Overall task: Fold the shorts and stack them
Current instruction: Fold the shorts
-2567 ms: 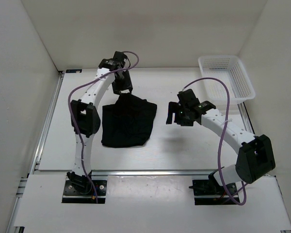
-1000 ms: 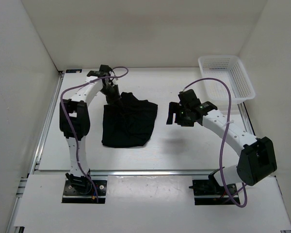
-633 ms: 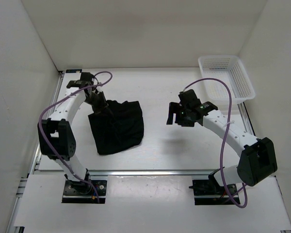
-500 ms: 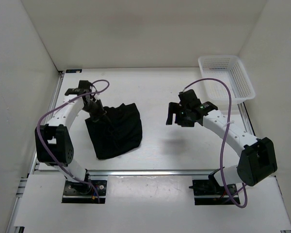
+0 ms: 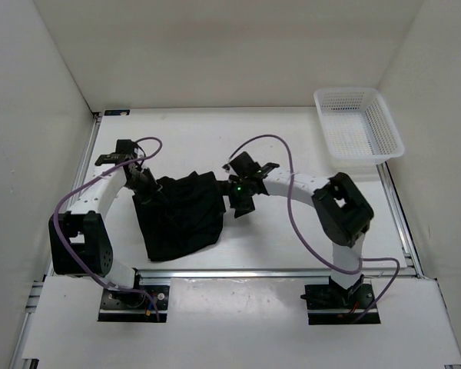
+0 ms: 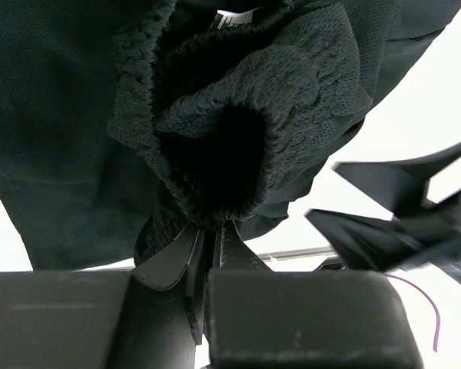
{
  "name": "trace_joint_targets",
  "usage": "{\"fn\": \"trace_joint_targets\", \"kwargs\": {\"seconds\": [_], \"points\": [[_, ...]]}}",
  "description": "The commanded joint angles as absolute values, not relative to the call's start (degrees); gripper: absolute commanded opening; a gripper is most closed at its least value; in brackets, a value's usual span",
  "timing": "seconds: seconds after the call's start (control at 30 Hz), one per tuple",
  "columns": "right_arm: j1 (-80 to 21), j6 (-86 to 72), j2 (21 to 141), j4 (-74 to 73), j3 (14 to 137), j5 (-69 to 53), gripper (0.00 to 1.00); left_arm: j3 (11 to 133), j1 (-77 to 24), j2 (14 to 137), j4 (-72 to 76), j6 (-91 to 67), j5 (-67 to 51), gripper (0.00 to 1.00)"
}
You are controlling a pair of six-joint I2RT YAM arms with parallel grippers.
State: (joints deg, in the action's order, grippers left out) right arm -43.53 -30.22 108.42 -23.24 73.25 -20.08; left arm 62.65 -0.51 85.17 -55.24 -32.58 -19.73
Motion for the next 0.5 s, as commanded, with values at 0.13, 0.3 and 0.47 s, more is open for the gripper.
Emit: {"fn": "trace_joint_targets", "kwargs": {"seconds": [0.13,0.3,0.47], "points": [[-45.9,-33.6,117.3,-18.5,79.9,-19.8,0.81,66.1,0.2,81.7,-55.0,-31.8,-20.0,0.10],[-45.9,-36.6,119.4,-13.8,79.5,-17.8,0.40,68.8,0.2,82.8,-55.0,-30.2,-21.1,0.10],[-43.0,-43.6,114.1,-7.7,71.1,-15.9,0.00,73.2,-4.2,88.4,-55.5,-29.6,-21.1,0.10]]}}
